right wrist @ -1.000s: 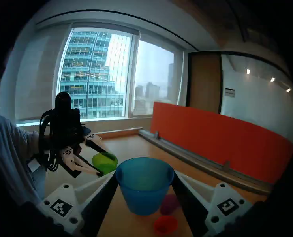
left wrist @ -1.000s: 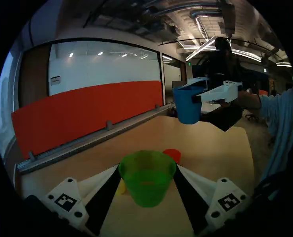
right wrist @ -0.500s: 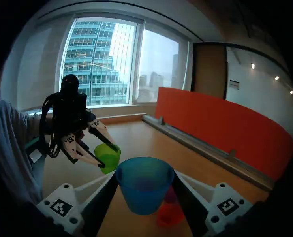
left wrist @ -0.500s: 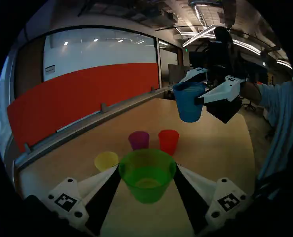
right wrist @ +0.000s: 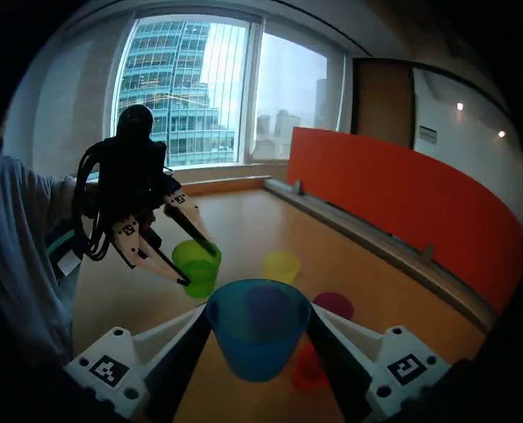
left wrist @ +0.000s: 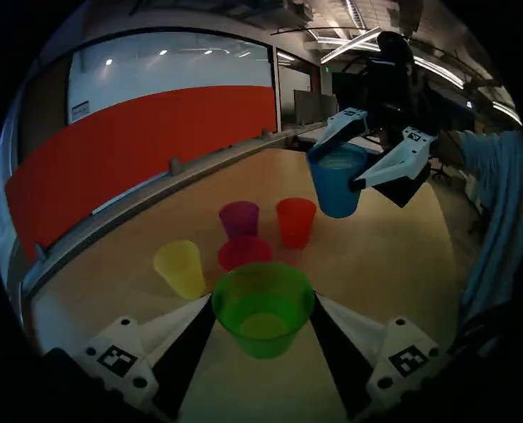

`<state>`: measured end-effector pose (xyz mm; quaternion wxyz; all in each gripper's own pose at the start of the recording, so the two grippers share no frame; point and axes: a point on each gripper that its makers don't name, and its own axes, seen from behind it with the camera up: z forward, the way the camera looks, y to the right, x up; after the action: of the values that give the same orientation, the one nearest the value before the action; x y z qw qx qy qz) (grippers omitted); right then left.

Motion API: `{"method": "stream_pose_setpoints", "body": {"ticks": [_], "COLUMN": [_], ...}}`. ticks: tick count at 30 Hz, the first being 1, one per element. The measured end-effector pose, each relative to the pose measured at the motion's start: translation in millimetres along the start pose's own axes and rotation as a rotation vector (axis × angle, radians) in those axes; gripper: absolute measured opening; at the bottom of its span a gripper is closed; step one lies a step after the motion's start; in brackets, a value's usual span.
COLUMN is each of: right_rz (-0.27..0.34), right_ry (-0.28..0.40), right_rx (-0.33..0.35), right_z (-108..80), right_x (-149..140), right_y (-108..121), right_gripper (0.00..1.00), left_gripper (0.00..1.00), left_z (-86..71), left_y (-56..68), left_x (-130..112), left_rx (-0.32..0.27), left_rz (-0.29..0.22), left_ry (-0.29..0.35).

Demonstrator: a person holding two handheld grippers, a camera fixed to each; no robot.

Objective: Pour water

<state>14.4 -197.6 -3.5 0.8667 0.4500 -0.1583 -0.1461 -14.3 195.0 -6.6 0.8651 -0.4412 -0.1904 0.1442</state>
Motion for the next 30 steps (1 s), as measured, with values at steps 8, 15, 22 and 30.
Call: {"method": "stream_pose_setpoints", "body": {"ticks": [8, 15, 22, 30], "right_rz": [-0.001, 0.007, 0.011, 0.011], "right_ry": [-0.044, -0.065, -0.086, -0.106], "right_rx": [0.012, 0.019, 0.023, 0.031], "right_z": [10.7, 17.8, 25.2, 32.4], "right_x": [-22.0, -34.8, -45.9, -56.4], "right_y": [-4.1, -5.5, -6.4, -10.1], "right_gripper": [0.92, 0.92, 0.92, 0.92], "left_gripper": [0.88, 0.88, 0.88, 0.88], "left_z": [6.5, 14.2, 20.5, 26.5], "left_y": [2.0, 3.6, 4.2, 2.0], "left_x": [-17.7, -31.6, -41.2, -50.2], "left_rx": [-0.015, -0.027, -0.037, -0.041], "left_rz": [-0.008, -0.020, -0.035, -0.052], "left_ry": [-0.043, -0.075, -0.086, -0.095]}}
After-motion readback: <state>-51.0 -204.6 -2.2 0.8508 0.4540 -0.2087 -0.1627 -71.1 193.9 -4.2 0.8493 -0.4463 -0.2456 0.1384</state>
